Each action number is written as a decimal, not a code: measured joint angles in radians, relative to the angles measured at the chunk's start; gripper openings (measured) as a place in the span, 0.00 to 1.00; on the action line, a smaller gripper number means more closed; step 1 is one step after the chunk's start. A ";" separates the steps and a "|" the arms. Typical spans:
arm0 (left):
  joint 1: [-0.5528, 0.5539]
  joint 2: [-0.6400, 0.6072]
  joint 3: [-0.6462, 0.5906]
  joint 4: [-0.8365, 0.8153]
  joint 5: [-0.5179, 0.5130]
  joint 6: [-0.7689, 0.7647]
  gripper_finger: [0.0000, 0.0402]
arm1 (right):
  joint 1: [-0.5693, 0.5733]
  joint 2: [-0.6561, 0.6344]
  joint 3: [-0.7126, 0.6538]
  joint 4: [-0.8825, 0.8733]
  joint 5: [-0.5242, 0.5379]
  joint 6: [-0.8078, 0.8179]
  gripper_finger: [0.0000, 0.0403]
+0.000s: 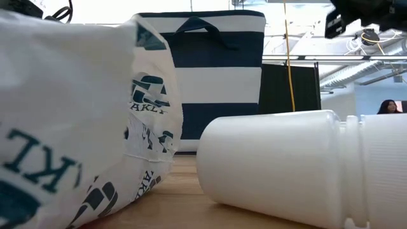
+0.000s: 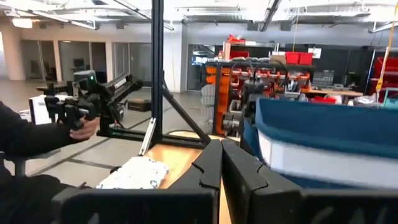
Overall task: Pick & place medical supplies in basket/bin
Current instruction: Put the mailer bag into the blue bin
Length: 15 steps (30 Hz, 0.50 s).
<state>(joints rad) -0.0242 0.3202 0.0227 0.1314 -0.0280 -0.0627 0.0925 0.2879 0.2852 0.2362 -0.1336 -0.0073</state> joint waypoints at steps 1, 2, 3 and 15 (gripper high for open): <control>0.000 0.000 0.000 0.000 0.000 -0.003 0.09 | 0.000 -0.009 -0.019 0.019 -0.001 0.006 0.00; 0.000 0.000 0.000 0.000 0.000 -0.008 0.09 | 0.000 -0.017 -0.034 0.041 0.000 0.010 0.00; 0.000 0.000 0.000 0.000 0.000 -0.011 0.09 | 0.000 -0.023 -0.047 0.060 0.000 0.010 0.00; 0.000 0.000 0.000 0.000 0.000 -0.024 0.09 | 0.000 -0.028 -0.214 0.257 0.054 -0.054 0.00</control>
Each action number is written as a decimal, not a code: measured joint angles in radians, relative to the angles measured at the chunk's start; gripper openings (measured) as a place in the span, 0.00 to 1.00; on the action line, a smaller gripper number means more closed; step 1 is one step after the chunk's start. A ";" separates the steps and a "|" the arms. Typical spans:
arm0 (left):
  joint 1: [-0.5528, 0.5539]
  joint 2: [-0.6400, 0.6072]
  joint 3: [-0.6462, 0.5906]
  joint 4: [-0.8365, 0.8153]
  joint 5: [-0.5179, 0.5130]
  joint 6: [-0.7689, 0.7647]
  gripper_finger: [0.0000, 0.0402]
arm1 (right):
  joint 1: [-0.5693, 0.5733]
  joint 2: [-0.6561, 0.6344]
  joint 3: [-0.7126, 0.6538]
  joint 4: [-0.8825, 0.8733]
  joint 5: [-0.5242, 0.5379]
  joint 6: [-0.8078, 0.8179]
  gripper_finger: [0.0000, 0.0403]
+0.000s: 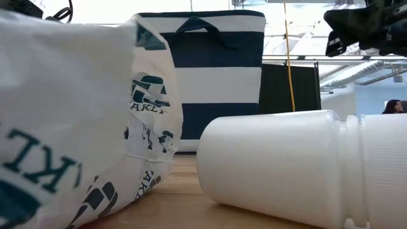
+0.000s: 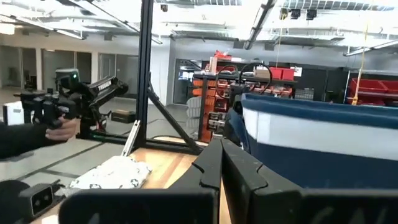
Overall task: Pick & place medical supplies in basket/bin
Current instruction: Put the mailer bag into the blue bin
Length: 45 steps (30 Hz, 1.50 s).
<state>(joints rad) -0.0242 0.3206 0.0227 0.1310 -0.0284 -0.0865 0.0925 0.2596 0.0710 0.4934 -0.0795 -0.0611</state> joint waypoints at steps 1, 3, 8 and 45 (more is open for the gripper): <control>0.000 0.000 0.000 0.000 0.000 0.004 0.09 | 0.000 0.000 -0.004 0.009 -0.002 -0.012 0.00; 0.000 0.000 0.000 0.000 0.000 0.010 0.09 | -0.001 -0.001 -0.005 0.007 0.000 -0.030 0.00; 0.000 0.000 0.000 0.000 -0.002 0.020 0.09 | -0.001 0.000 -0.006 -0.003 -0.007 -0.042 0.00; -0.069 0.013 0.201 -0.069 0.090 -0.093 0.09 | -0.001 0.000 -0.008 -0.041 -0.022 -0.008 0.00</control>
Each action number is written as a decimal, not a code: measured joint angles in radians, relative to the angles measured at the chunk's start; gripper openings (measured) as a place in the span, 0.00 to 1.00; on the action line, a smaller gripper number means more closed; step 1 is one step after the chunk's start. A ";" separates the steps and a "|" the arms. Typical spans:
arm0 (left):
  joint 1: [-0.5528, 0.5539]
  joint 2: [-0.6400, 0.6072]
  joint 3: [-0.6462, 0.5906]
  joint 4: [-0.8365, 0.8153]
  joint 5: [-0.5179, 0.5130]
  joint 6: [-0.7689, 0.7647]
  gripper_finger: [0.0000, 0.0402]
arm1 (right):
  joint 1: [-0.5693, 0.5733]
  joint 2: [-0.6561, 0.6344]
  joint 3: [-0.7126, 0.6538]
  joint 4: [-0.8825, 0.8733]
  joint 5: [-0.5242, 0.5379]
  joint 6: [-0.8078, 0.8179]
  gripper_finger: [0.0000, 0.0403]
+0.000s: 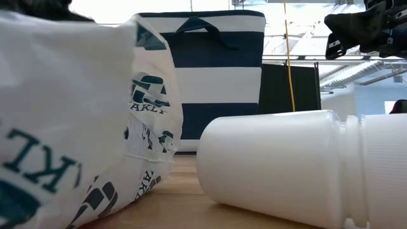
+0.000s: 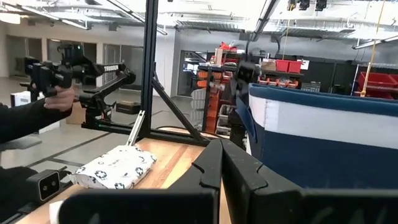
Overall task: Pick & place medical supplies in basket/bin
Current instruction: Put the mailer bag into the blue bin
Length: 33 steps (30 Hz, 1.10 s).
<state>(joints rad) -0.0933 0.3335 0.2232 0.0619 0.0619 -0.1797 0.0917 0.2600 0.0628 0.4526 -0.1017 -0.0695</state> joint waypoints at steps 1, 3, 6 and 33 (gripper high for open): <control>-0.025 0.010 0.040 -0.038 -0.041 0.018 0.09 | 0.000 0.000 0.000 0.000 0.000 0.004 0.00; -0.076 0.036 0.132 -0.117 -0.121 0.043 0.09 | 0.000 0.000 0.000 0.000 0.000 0.005 0.00; -0.164 0.104 0.269 -0.234 -0.240 0.047 0.09 | 0.000 0.000 0.000 -0.001 -0.002 0.008 0.00; -1.057 0.941 0.553 -0.374 -0.886 -0.350 0.01 | 0.000 0.000 0.000 -0.015 -0.003 0.066 0.00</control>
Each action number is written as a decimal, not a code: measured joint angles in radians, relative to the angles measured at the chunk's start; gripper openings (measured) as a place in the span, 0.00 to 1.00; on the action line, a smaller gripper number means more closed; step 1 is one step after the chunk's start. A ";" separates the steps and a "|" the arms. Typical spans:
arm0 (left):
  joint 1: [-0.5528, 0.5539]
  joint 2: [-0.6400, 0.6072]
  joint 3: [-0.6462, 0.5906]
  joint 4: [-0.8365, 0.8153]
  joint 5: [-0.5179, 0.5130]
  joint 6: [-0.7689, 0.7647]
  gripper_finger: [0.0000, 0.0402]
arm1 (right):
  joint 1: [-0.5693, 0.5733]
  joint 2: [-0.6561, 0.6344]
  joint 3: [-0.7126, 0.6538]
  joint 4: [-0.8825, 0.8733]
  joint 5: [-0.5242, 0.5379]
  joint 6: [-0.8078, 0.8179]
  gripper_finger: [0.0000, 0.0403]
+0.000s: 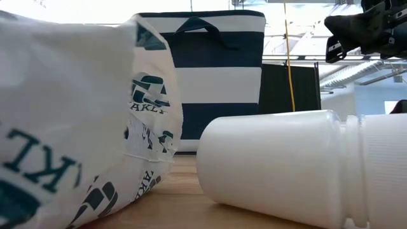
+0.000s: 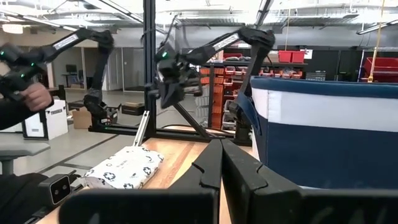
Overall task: Pick & place medical supplies in basket/bin
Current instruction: Put the mailer bag into the blue bin
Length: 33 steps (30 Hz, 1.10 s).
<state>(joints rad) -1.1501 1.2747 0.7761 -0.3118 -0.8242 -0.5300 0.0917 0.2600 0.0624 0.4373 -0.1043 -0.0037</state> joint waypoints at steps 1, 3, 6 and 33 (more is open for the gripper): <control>-0.013 0.040 0.000 0.026 -0.024 0.014 0.01 | 0.000 0.000 0.000 0.000 0.001 0.005 0.00; -0.025 0.111 0.000 0.083 -0.062 0.033 0.01 | 0.000 0.000 0.000 0.000 0.002 0.019 0.00; -0.021 0.197 0.000 0.133 -0.121 0.038 0.05 | 0.000 0.000 0.000 -0.001 0.002 0.033 0.00; 0.003 0.356 -0.001 0.222 0.069 0.167 0.62 | 0.000 0.017 -0.001 -0.062 0.106 0.124 0.00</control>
<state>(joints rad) -1.1475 1.6312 0.7750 -0.0898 -0.7557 -0.3634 0.0917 0.2771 0.0612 0.3758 0.0012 0.1200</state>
